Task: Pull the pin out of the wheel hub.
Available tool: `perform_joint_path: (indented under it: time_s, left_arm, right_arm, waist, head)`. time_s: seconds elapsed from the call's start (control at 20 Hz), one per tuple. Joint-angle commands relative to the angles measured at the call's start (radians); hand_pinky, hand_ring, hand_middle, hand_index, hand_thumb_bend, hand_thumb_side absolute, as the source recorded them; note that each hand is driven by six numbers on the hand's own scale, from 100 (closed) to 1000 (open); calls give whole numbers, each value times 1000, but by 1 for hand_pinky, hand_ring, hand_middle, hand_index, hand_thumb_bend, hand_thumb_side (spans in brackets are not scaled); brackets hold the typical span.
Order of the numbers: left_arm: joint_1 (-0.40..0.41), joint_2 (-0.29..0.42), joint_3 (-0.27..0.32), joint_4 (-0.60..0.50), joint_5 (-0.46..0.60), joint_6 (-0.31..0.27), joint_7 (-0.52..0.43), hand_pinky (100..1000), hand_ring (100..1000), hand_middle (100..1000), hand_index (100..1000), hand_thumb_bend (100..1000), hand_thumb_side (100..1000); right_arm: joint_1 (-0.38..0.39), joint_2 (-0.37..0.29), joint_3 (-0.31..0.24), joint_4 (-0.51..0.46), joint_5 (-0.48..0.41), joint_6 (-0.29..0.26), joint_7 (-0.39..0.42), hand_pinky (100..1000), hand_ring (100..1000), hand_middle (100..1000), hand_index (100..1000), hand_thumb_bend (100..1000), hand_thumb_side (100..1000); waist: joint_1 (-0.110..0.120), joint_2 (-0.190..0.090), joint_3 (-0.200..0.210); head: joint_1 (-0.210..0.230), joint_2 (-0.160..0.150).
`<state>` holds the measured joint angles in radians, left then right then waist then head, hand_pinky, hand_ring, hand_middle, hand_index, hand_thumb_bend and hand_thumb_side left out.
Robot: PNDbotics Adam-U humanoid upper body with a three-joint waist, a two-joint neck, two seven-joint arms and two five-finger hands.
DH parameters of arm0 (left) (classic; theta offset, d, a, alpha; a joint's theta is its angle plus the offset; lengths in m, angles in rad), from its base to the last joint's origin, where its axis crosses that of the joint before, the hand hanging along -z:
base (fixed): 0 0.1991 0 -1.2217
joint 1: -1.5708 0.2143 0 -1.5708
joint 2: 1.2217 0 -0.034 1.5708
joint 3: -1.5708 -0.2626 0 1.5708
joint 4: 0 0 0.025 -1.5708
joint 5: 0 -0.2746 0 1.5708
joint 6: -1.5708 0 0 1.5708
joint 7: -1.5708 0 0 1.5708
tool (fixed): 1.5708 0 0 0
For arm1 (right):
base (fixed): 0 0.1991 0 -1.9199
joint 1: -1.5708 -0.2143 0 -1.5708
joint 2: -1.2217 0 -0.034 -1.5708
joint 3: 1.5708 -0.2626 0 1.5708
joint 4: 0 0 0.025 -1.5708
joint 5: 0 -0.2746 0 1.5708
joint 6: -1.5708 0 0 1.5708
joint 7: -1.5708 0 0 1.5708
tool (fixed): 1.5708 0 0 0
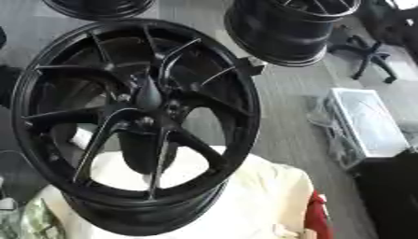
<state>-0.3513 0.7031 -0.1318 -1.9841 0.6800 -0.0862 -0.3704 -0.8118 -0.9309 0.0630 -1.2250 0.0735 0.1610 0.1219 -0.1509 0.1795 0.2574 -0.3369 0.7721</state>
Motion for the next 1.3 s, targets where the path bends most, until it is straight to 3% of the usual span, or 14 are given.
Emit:
perform_joint_path:
  time_s: [0.05, 0.25, 0.5, 0.55, 0.6, 0.65, 0.7, 0.75, 0.8, 0.85, 1.1, 1.3]
  left_arm:
    - [-8, 17, 16, -16, 3, 1, -1, 705, 1000, 935, 751, 100, 696]
    - [-1, 16, 25, -16, -4, -3, 4, 705, 1000, 935, 751, 100, 697]
    - [6, 14, 36, -16, -14, -12, 11, 704, 1000, 936, 751, 100, 701]
    - [8, 13, 36, -16, -18, -11, 11, 704, 1000, 936, 751, 100, 702]
    - [9, 11, 36, -16, -21, -10, 11, 704, 1000, 937, 751, 100, 706]
    - [11, 9, 36, -16, -24, -8, 11, 704, 1000, 938, 751, 100, 709]
    - [12, 8, 35, -16, -28, -5, 10, 704, 1000, 938, 751, 100, 709]
    - [14, 7, 35, -16, -31, -3, 9, 703, 1000, 938, 751, 100, 711]
    - [14, 6, 34, -16, -34, -2, 8, 703, 1000, 938, 751, 100, 711]
    - [14, 6, 33, -16, -36, -1, 7, 703, 1000, 938, 751, 100, 710]
    - [15, 5, 33, -16, -40, 0, 6, 703, 1000, 939, 751, 100, 712]
    - [18, 5, 35, -16, -42, 0, 6, 703, 1000, 940, 751, 100, 713]
  right_arm:
    - [61, -118, -81, -18, -53, 8, -62, 644, 414, 105, 301, 100, 100]
    - [266, -193, -198, -32, -118, 24, -166, 639, 420, 128, 335, 100, 100]
    - [498, -165, -344, -32, -96, 29, -312, 664, 479, 222, 461, 100, 100]
    - [532, -150, -364, -28, -75, 33, -332, 680, 508, 275, 513, 100, 100]
    - [562, -135, -381, -25, -53, 40, -343, 718, 613, 460, 695, 100, 100]
    - [595, -115, -399, -19, -29, 43, -346, 749, 702, 586, 790, 100, 100]
    - [624, -97, -415, -12, -7, 45, -343, 749, 702, 586, 790, 100, 100]
    - [652, -82, -429, 0, 14, 50, -337, 792, 782, 725, 847, 153, 125]
    - [676, -70, -440, 14, 37, 57, -333, 803, 798, 751, 853, 185, 175]
    - [700, -57, -452, 32, 58, 70, -336, 839, 834, 811, 874, 242, 338]
    - [773, -2, -483, 74, 98, 126, -380, 857, 840, 846, 907, 311, 429]
    - [799, 19, -495, 77, 109, 138, -392, 850, 831, 837, 906, 344, 412]
  waist:
    - [7, -21, -7]
    - [8, -13, -13]
    - [12, 1, -16]
    - [11, 3, -17]
    - [11, 5, -17]
    - [10, 6, -19]
    - [9, 6, -20]
    - [8, 7, -21]
    - [8, 7, -21]
    - [7, 8, -21]
    - [6, 8, -20]
    - [6, 10, -20]
  head:
    - [17, -2]
    - [47, -2]
    - [85, -2]
    - [90, -2]
    - [92, -2]
    - [95, -2]
    - [97, -2]
    - [99, -2]
    - [99, -2]
    - [100, -2]
    - [104, -2]
    - [106, -2]
